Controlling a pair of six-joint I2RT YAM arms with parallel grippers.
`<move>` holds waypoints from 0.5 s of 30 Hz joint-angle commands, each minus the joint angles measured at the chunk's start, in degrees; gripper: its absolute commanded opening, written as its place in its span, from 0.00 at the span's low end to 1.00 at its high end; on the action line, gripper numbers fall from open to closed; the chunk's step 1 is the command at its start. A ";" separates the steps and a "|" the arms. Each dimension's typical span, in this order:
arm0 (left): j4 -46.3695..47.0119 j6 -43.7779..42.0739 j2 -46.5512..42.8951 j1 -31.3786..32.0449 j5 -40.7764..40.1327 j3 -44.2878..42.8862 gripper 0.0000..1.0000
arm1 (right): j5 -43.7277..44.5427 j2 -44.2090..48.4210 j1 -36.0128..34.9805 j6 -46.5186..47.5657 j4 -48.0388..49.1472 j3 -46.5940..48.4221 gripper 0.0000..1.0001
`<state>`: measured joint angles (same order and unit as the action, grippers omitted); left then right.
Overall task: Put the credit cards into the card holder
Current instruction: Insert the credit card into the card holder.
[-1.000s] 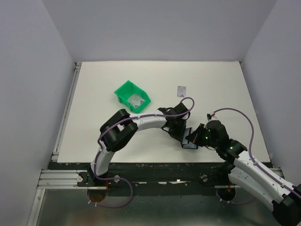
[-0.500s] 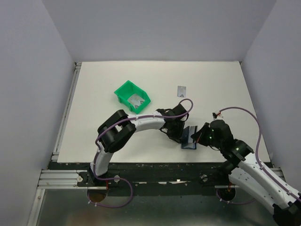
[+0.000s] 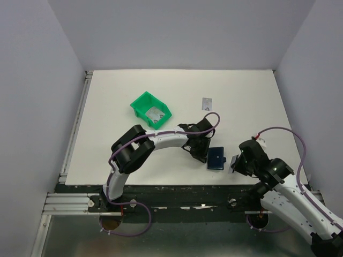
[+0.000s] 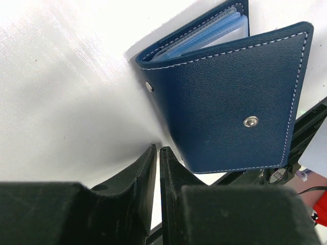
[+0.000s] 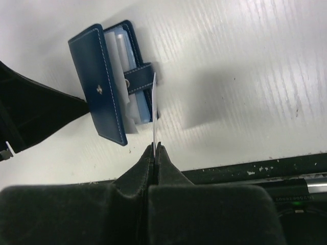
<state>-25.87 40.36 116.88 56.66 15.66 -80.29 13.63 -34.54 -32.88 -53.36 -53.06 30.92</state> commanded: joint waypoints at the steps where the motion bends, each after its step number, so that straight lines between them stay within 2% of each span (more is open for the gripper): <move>1: -1.29 -0.46 -1.57 0.29 -1.16 -0.39 0.24 | -3.86 0.88 0.19 -2.71 -5.04 -0.33 0.00; 8: -2.08 -0.81 -1.22 0.29 -1.33 -1.53 0.24 | -10.28 1.67 0.19 -3.15 -2.67 -2.87 0.00; 15: -2.35 -1.16 -1.30 -0.06 -1.42 -1.71 0.25 | -12.31 1.15 0.19 -1.83 0.76 -4.99 0.00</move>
<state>-26.89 40.14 116.88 56.64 15.46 -80.97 4.51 -33.36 -32.88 -55.66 -55.07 27.27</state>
